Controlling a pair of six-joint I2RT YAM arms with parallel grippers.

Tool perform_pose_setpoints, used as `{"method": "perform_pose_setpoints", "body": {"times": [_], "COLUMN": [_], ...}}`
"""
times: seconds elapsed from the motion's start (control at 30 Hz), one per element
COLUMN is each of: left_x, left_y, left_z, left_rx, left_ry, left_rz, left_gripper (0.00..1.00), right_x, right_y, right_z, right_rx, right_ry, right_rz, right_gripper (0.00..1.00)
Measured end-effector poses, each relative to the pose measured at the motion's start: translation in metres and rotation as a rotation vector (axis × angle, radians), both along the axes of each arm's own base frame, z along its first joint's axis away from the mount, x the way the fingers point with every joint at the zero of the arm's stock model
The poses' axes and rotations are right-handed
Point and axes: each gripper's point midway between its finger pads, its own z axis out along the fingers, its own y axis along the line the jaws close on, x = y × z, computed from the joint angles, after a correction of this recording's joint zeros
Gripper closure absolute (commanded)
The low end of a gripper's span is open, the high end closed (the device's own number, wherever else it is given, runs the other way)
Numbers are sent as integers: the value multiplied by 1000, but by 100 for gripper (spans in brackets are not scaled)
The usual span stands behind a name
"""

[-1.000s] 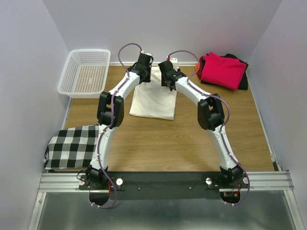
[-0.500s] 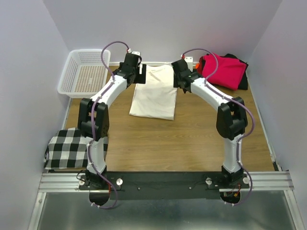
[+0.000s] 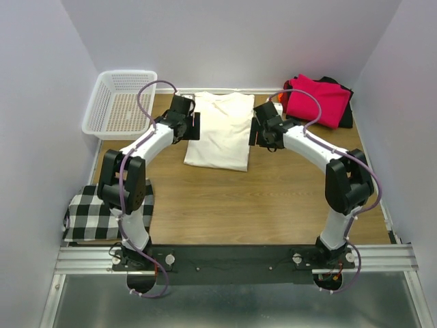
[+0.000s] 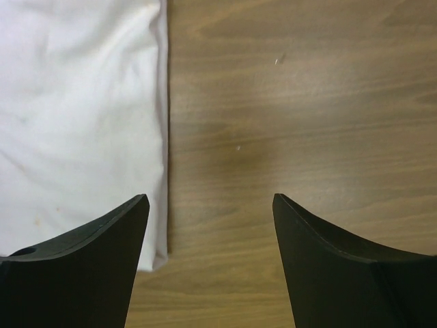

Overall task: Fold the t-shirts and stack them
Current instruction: Grab one side of the 2/3 rectangular tshirt with both arms

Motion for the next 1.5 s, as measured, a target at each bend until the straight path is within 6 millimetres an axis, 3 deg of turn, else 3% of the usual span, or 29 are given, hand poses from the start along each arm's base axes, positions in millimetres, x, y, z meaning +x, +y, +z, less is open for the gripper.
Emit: {"method": "perform_pose_setpoints", "body": {"times": [0.17, 0.4, 0.67, 1.03, 1.2, 1.3, 1.43, 1.5], "left_x": [-26, -57, -52, -65, -63, -61, -59, -60], "left_y": [8, 13, 9, 13, 10, 8, 6, 5], "left_z": [-2, -39, -41, -73, -73, -74, -76, -78], "left_rx": [-12, -53, -138, -156, -170, -180, -197, -203], "left_ry": [17, 105, 96, 174, 163, 158, 153, 154], "left_rz": [19, 17, -4, -8, -18, -23, -30, -34], "left_gripper": [22, 22, 24, 29, 41, 53, 71, 87], "right_x": [-29, -61, -65, -69, -72, -73, -74, -74], "right_y": [12, 43, 65, 76, 80, 81, 82, 82], "right_z": [-15, -35, -35, -58, -67, -74, -78, -80], "right_rx": [93, 187, 273, 293, 287, 285, 287, 289], "right_ry": [76, 159, 168, 214, 231, 242, 246, 246], "right_rz": [16, 81, 116, 127, 136, 139, 139, 138], "right_gripper": [20, 22, 28, 37, 45, 52, 64, 73]}}
